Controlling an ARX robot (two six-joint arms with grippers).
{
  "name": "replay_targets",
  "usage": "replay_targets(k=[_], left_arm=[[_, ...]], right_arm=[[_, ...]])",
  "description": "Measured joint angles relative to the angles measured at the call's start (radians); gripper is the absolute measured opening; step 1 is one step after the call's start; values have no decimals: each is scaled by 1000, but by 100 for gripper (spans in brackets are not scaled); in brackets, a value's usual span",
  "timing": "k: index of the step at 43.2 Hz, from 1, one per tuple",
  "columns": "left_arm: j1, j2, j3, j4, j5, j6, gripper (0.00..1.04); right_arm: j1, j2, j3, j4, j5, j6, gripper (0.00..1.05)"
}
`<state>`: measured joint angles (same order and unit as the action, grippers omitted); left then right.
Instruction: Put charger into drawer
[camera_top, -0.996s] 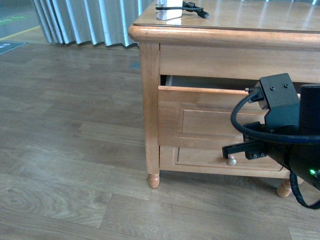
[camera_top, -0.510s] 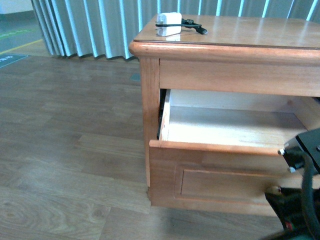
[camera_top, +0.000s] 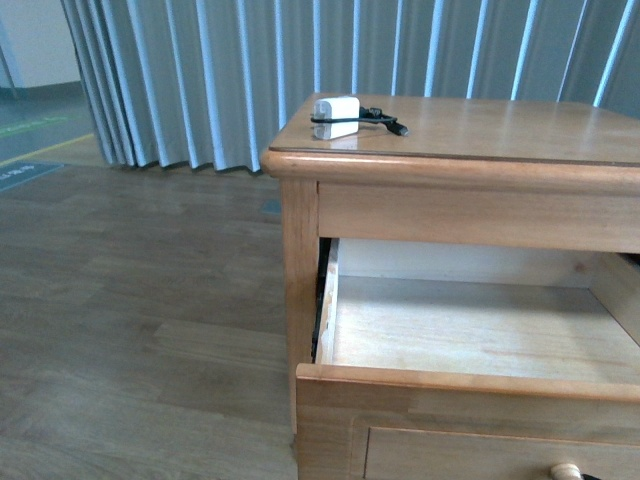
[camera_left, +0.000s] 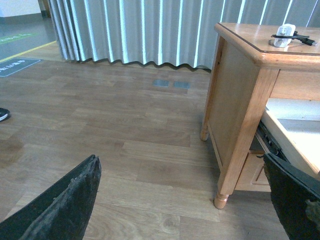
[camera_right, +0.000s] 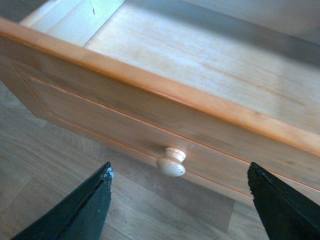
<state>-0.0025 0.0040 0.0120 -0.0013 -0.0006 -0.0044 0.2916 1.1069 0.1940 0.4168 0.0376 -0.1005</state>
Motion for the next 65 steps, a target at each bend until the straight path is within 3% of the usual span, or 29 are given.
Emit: replay_targets(k=[5,19,27,33,39,47,57,59,61,62,65], left_arm=[[0,0,0,0,0,0,99],[0,0,0,0,0,0,99],[0,0,0,0,0,0,99],[0,0,0,0,0,0,99],[0,0,0,0,0,0,99],[0,0,0,0,0,0,99],[-1,1,0,0,-9,-3,99],[-37,20,9,-30,-106,-41,99],[-113,95,20,-27,-312,-138,99],[-137,140,27,-6,-367,-175,99],[-155,252,52,68,-369,-222,99]], right_arm=[[-32,-198,0,-131,13,12,98],[-134,-694,-39,-380,37,135,96],[-146,-738,-50,-375,63,155,95],[-161,-786,-133,-179,89,121,74],[-257,-830,-144,-188,-29,108,53],[-288,-889,-189,-201,-36,102,17],[-289,-898,-189,-203,-36,101,60],[-289,-898,-189,-203,-36,100,67],[-289,-898,-189,-203,-35,101,78],[-289,-898,-189,-203,-35,101,83],[-289,-898,-189,-203,-36,101,95]])
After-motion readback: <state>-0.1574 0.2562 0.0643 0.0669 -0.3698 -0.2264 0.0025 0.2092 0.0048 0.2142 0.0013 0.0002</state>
